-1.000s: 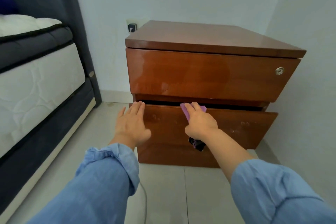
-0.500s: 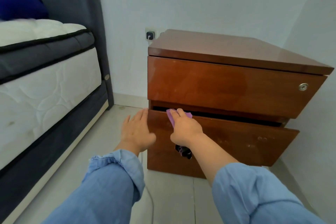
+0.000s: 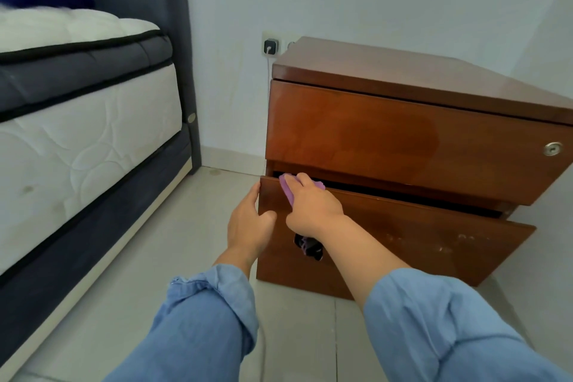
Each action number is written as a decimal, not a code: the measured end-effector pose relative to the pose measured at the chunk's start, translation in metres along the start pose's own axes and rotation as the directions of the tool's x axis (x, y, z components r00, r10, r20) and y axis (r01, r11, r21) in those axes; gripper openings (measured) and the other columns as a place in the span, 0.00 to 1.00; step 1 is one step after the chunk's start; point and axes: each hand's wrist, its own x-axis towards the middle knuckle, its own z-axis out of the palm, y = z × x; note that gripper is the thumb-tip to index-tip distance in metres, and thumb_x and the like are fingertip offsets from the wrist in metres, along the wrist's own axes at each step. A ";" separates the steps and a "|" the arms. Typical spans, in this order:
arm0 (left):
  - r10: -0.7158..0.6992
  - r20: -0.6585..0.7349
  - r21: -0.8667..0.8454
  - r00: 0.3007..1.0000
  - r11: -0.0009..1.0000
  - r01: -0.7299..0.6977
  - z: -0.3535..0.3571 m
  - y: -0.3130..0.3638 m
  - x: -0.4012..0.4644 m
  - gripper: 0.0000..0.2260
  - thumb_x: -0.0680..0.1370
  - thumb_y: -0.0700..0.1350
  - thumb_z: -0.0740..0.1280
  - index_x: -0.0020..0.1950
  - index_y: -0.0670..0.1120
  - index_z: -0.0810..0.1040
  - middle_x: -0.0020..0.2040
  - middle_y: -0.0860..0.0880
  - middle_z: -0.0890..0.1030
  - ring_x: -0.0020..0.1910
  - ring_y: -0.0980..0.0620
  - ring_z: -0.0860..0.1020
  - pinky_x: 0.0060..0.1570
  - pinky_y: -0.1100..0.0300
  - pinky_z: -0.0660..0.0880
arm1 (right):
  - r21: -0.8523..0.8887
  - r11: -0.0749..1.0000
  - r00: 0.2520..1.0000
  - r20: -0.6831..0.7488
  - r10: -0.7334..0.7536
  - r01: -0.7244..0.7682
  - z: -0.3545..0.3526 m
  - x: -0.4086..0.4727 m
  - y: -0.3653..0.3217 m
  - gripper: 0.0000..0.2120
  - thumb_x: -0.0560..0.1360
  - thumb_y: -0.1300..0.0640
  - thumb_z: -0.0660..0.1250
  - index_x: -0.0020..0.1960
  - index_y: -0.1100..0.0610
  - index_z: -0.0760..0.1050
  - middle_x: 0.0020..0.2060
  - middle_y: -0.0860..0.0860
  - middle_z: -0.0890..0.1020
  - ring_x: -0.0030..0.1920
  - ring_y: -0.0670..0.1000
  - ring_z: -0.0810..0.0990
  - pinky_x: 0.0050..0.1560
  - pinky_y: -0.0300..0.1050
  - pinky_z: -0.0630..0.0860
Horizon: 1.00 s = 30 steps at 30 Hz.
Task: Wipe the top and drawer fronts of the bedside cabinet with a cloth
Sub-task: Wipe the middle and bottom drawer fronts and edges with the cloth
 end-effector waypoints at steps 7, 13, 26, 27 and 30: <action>-0.066 0.056 -0.149 0.996 0.986 0.074 -0.001 -0.011 0.006 0.27 0.76 0.35 0.59 0.74 0.52 0.65 0.71 0.51 0.71 0.70 0.50 0.68 0.68 0.55 0.67 | -0.036 0.994 0.994 0.046 -0.104 0.105 -0.010 0.007 -0.009 0.36 0.75 0.62 0.62 0.77 0.47 0.49 0.73 0.48 0.58 0.71 0.57 0.63 0.60 0.50 0.74; -0.029 0.096 0.203 0.995 0.979 0.009 -0.002 -0.013 -0.002 0.26 0.76 0.39 0.61 0.74 0.52 0.65 0.68 0.50 0.73 0.65 0.47 0.73 0.60 0.56 0.71 | 0.172 0.948 0.964 -0.064 -0.260 0.267 -0.011 -0.024 0.010 0.32 0.74 0.67 0.62 0.71 0.41 0.63 0.71 0.45 0.65 0.68 0.52 0.69 0.58 0.45 0.76; 0.147 0.277 0.460 0.950 0.847 -0.265 0.029 0.001 -0.008 0.22 0.74 0.38 0.62 0.68 0.50 0.70 0.66 0.51 0.73 0.62 0.48 0.74 0.64 0.52 0.71 | 0.258 0.948 0.976 -0.063 0.208 -0.185 -0.012 -0.060 0.110 0.11 0.77 0.53 0.60 0.58 0.48 0.75 0.47 0.49 0.80 0.37 0.52 0.81 0.29 0.42 0.76; 0.166 0.265 0.474 0.950 0.835 -0.279 0.031 0.001 -0.006 0.22 0.74 0.37 0.63 0.68 0.49 0.69 0.65 0.51 0.73 0.62 0.48 0.73 0.64 0.52 0.70 | 0.269 0.942 0.972 -0.067 0.224 -0.199 -0.012 -0.057 0.111 0.10 0.77 0.51 0.59 0.55 0.49 0.75 0.43 0.49 0.81 0.33 0.52 0.81 0.27 0.41 0.75; 0.217 0.240 0.510 0.946 0.801 -0.313 0.037 -0.002 -0.003 0.23 0.74 0.37 0.63 0.68 0.49 0.68 0.65 0.50 0.72 0.63 0.49 0.72 0.65 0.54 0.67 | 0.281 0.930 0.957 -0.096 0.272 -0.236 -0.011 -0.046 0.113 0.12 0.78 0.43 0.58 0.49 0.47 0.75 0.36 0.49 0.80 0.29 0.51 0.79 0.26 0.39 0.71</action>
